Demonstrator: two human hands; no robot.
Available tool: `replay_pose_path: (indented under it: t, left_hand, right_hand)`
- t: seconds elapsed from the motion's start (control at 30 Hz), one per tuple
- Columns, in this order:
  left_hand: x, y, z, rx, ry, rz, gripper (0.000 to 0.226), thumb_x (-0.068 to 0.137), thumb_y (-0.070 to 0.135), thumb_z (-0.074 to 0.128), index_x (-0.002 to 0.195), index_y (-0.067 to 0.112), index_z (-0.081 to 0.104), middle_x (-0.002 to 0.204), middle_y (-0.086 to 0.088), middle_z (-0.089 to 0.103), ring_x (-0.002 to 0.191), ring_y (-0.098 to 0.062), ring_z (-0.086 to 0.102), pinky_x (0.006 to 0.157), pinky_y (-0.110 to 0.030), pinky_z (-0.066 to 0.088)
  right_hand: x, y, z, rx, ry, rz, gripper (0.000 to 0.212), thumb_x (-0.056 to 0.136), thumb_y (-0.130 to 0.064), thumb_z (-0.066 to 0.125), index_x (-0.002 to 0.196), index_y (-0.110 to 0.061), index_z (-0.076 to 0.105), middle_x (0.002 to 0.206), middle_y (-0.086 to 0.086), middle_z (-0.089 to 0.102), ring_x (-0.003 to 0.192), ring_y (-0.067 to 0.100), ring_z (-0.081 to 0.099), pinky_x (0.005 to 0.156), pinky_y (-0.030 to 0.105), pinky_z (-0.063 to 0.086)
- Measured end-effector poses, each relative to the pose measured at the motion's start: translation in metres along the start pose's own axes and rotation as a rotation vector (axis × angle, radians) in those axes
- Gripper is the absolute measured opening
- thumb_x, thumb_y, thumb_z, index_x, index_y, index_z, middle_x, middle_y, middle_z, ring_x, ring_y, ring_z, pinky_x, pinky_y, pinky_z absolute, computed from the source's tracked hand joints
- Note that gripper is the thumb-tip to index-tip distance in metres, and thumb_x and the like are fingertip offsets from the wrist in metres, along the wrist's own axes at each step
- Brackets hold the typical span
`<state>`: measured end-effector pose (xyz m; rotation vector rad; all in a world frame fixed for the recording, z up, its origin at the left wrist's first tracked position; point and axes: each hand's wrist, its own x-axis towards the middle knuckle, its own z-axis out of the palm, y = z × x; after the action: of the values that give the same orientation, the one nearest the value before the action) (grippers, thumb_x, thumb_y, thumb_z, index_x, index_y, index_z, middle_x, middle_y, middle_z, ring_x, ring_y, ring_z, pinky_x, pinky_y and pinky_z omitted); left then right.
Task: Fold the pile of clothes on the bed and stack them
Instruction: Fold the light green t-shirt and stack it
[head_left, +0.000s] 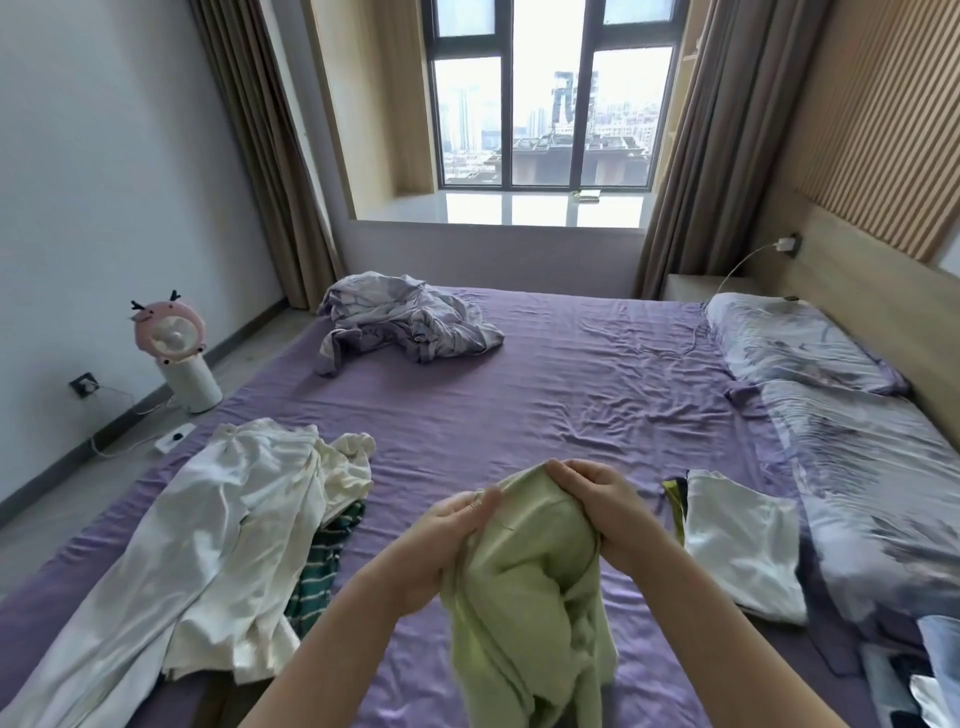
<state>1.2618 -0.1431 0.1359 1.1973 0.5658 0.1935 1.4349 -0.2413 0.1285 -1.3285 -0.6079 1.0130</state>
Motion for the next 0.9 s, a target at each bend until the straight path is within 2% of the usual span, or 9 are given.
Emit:
replay_pose_path:
  t: [0.13, 0.23, 0.33, 0.47, 0.57, 0.63, 0.73, 0.8, 0.9]
  left_hand:
    - [-0.003, 0.004, 0.005, 0.312, -0.098, -0.087, 0.036, 0.08, 0.02, 0.077, 0.11, 0.005, 0.064, 0.103, -0.009, 0.072, 0.091, -0.02, 0.069, 0.078, -0.03, 0.056]
    - [-0.002, 0.009, 0.007, 0.073, -0.064, -0.155, 0.02, 0.085, 0.011, 0.066, 0.102, 0.0, 0.068, 0.093, -0.013, 0.071, 0.079, -0.02, 0.068, 0.07, -0.028, 0.057]
    - [0.004, 0.017, 0.009, -0.2, -0.013, -0.127, 0.022, 0.082, 0.016, 0.064, 0.096, 0.0, 0.069, 0.086, -0.016, 0.07, 0.071, -0.022, 0.068, 0.064, -0.029, 0.057]
    - [0.009, 0.031, 0.01, -0.402, -0.007, -0.159, 0.032, 0.086, 0.024, 0.057, 0.095, -0.003, 0.071, 0.091, -0.022, 0.068, 0.076, -0.03, 0.068, 0.071, -0.036, 0.058]
    - [0.013, 0.039, 0.01, -0.469, 0.025, -0.138, 0.031, 0.088, 0.023, 0.055, 0.083, -0.001, 0.073, 0.08, -0.021, 0.069, 0.068, -0.029, 0.069, 0.062, -0.035, 0.058]
    - [0.016, 0.043, 0.003, -0.407, 0.104, -0.099, 0.027, 0.091, 0.018, 0.052, 0.08, 0.001, 0.071, 0.072, -0.016, 0.069, 0.06, -0.025, 0.068, 0.055, -0.03, 0.057]
    - [0.014, 0.048, -0.01, -0.227, 0.192, -0.014, 0.02, 0.094, 0.015, 0.052, 0.092, 0.002, 0.067, 0.075, -0.012, 0.07, 0.062, -0.02, 0.067, 0.056, -0.025, 0.056]
    - [0.012, 0.048, -0.012, -0.129, 0.173, 0.044, 0.025, 0.091, 0.022, 0.058, 0.103, 0.001, 0.066, 0.088, -0.014, 0.071, 0.076, -0.022, 0.068, 0.065, -0.028, 0.057]
    - [0.006, 0.045, 0.006, -0.038, 0.048, 0.094, 0.05, 0.081, 0.03, 0.074, 0.118, 0.001, 0.058, 0.107, -0.018, 0.069, 0.095, -0.03, 0.068, 0.078, -0.034, 0.058]
  right_hand:
    - [0.004, -0.003, -0.002, -0.063, 0.044, -0.031, 0.023, 0.09, -0.025, 0.063, 0.072, -0.013, 0.069, 0.069, 0.006, 0.061, 0.064, 0.017, 0.056, 0.059, 0.03, 0.049]
    - [0.002, 0.0, -0.001, -0.376, 0.135, -0.166, 0.013, 0.091, -0.02, 0.063, 0.08, -0.016, 0.067, 0.076, 0.002, 0.064, 0.073, 0.016, 0.057, 0.069, 0.03, 0.046]
    - [-0.01, 0.005, 0.003, -0.574, 0.282, -0.402, 0.009, 0.089, -0.018, 0.066, 0.083, -0.022, 0.061, 0.079, -0.006, 0.063, 0.073, 0.007, 0.056, 0.065, 0.016, 0.041]
    - [-0.032, 0.017, 0.014, -0.471, 0.128, -0.411, 0.014, 0.087, -0.031, 0.063, 0.075, -0.025, 0.06, 0.061, -0.016, 0.059, 0.055, -0.003, 0.049, 0.055, 0.011, 0.035]
    - [-0.031, 0.024, 0.019, -0.431, 0.079, -0.313, 0.011, 0.086, -0.011, 0.068, 0.079, -0.004, 0.062, 0.068, -0.003, 0.057, 0.065, 0.01, 0.049, 0.061, 0.028, 0.039]
    - [-0.029, 0.014, 0.015, -0.287, 0.104, -0.3, 0.011, 0.083, -0.004, 0.07, 0.076, 0.0, 0.061, 0.067, 0.004, 0.053, 0.065, 0.015, 0.046, 0.059, 0.03, 0.038]
    - [-0.026, -0.012, 0.003, -0.139, 0.062, -0.209, 0.02, 0.074, -0.023, 0.078, 0.069, -0.014, 0.061, 0.063, 0.002, 0.047, 0.059, 0.012, 0.042, 0.052, 0.023, 0.035]
    - [-0.022, -0.024, 0.003, -0.086, 0.063, -0.16, 0.018, 0.072, -0.03, 0.077, 0.069, -0.016, 0.065, 0.064, 0.005, 0.051, 0.058, 0.013, 0.046, 0.052, 0.025, 0.038]
    - [-0.015, -0.029, 0.017, 0.001, 0.167, -0.162, 0.014, 0.081, -0.017, 0.072, 0.072, -0.01, 0.066, 0.066, 0.008, 0.063, 0.056, 0.016, 0.059, 0.051, 0.028, 0.05]
